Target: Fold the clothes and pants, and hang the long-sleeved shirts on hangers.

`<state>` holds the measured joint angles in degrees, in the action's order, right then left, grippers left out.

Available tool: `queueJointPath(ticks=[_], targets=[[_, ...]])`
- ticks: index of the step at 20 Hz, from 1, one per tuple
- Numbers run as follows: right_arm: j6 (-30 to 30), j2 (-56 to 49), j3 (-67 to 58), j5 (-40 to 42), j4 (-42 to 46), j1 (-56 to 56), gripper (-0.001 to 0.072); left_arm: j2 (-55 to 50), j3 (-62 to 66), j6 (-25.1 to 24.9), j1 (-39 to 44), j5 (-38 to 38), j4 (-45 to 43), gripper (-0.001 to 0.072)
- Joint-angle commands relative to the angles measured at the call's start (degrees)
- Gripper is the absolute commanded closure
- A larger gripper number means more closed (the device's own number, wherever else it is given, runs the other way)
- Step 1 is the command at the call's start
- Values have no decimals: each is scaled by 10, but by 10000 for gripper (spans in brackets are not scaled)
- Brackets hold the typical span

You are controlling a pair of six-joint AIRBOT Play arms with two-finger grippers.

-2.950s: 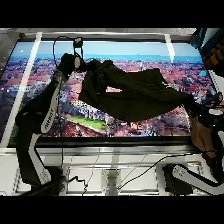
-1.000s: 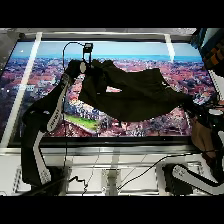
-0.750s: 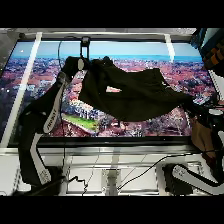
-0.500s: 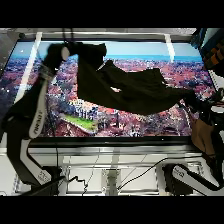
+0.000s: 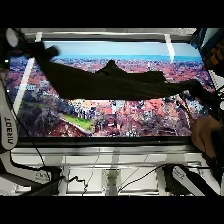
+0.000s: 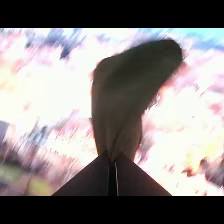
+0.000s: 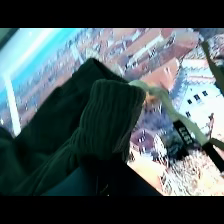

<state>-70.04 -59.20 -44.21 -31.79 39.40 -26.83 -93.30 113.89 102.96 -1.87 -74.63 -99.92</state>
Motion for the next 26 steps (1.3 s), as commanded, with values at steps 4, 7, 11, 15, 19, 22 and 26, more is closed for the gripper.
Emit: queueJointPath(ticks=[4, 7, 11, 15, 19, 22, 26], targets=[[-97, 8, -2, -91, 191, 0, 680, 107, -187, 75, -23, -59, -17, 688], [-101, 8, -2, -92, 210, 0, 680, 251, -406, 94, -15, 45, -16, 688], [-101, 9, -2, -121, 212, 0, 680, 515, -749, 199, -8, 188, -8, 688], [-120, 9, -2, -233, 298, 0, 680, 711, -952, 244, -3, 218, 84, 686], [-144, 9, -2, -294, 367, 0, 680, 814, -987, 244, -4, 181, 81, 685], [-144, 9, -2, -301, 382, 0, 679, 833, -987, 244, -4, 174, 60, 286], [-144, 9, -2, -279, 382, 0, 679, 831, -984, 262, -5, 195, -3, 46]])
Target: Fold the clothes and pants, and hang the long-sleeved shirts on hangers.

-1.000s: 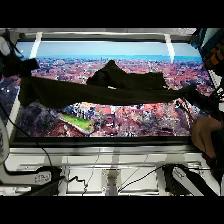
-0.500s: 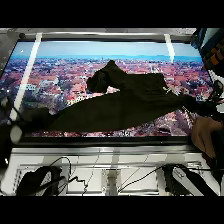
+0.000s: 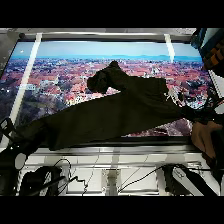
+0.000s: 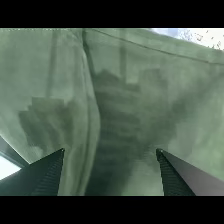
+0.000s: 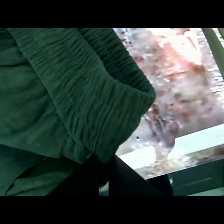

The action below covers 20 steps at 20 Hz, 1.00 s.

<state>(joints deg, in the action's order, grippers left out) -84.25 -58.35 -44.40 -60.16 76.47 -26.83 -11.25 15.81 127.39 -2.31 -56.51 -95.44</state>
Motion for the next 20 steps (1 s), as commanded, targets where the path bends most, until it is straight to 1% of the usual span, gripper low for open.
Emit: queueJointPath(ticks=[1, 2, 3, 5, 7, 8, 9, 10, 12, 13, 16, 20], targets=[[-2, 0, 0, 11, 12, 0, 679, 8, -1, 66, -5, 13, -101, 59], [-1, 0, 0, 15, 12, 0, 679, 2, 0, 115, -16, 7, -147, 70], [-1, 0, 0, 20, 12, 0, 679, -12, 0, 132, -33, -3, -172, 69], [-1, 0, 0, 31, 14, 0, 679, -66, 3, 100, -68, -2, -155, 69], [-1, 0, 0, 39, 14, 0, 679, -159, 22, 95, -98, 7, -154, 67], [-1, 0, 0, 43, 14, 0, 679, -214, 43, 80, -111, 16, -146, 60], [-1, 0, 0, 45, 16, 0, 679, -278, 76, 56, -119, 19, -131, 49], [-1, 0, 0, 45, 17, 0, 679, -341, 117, 35, -120, 18, -117, -5], [-1, 0, 0, 48, 18, 0, 679, -448, 207, -8, -120, 10, -91, -3], [-1, 0, 0, 48, 18, 0, 679, -489, 246, -19, -120, -2, -79, -2], [-1, 0, 0, 55, 17, 0, 679, -584, 336, -19, -118, -59, -37, -2], [-1, 0, 0, 66, 18, 0, 679, -617, 360, -19, -101, -97, -28, 15]])
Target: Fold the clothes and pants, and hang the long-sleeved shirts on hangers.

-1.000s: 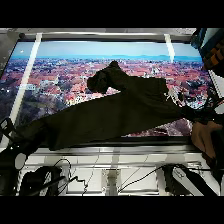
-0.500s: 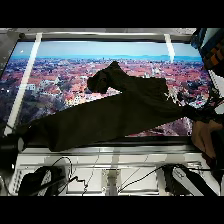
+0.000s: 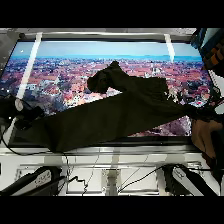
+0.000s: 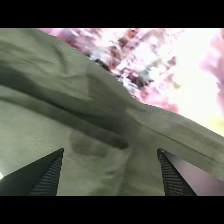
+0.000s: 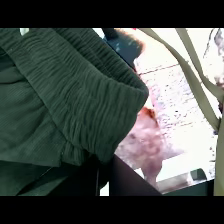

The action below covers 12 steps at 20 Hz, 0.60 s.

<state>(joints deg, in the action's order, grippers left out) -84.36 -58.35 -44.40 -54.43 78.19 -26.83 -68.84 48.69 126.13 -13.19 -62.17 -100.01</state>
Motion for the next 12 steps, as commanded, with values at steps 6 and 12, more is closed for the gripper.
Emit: queueJointPath(ticks=[6, 12], targets=[[0, 0, 0, 26, 0, 0, 679, -82, 32, -42, 33, -89, 11, 16], [0, 0, 0, 26, -2, 0, 679, -94, 32, -66, 32, -123, -5, 249]])
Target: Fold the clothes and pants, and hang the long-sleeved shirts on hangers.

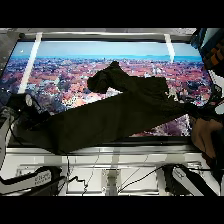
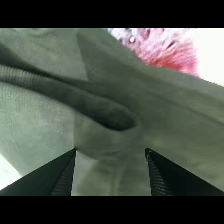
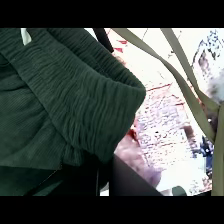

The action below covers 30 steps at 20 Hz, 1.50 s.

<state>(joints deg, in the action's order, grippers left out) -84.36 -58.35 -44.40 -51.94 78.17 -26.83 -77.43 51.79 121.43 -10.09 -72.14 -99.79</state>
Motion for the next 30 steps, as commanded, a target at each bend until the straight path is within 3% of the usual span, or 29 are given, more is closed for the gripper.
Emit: queueJointPath(ticks=[1, 3, 7, 10, 14, 18, 22, 25, 27, 30], targets=[[0, 0, 0, 2, -1, 0, 679, -12, 1, -26, 1, -33, -13, 318], [0, 0, 0, 2, -1, 0, 679, -15, 1, -37, 1, -37, -30, 681], [-6, 0, 0, 12, -7, 0, 679, -15, 21, -49, 0, -29, -125, 685], [-38, -1, 0, 83, -47, 1, 679, -15, 62, -45, 0, 66, -150, 686], [-67, 0, 0, 190, -112, 1, 679, -39, 141, 66, 0, 252, -150, 688], [-82, 0, 0, 251, -134, 1, 680, -132, 305, 71, 3, 276, -88, 689], [-137, 41, 32, 270, -112, 1, 680, -203, 512, -29, 11, 276, 4, 689], [-137, 106, 39, 294, -104, 1, 680, -202, 618, -79, 11, 265, 14, 688], [-137, 147, 38, 255, -87, 1, 680, -180, 648, -113, 6, 215, 13, 688], [-137, 191, 39, 163, -47, 1, 680, -139, 638, -229, -7, 55, -2, 689]])
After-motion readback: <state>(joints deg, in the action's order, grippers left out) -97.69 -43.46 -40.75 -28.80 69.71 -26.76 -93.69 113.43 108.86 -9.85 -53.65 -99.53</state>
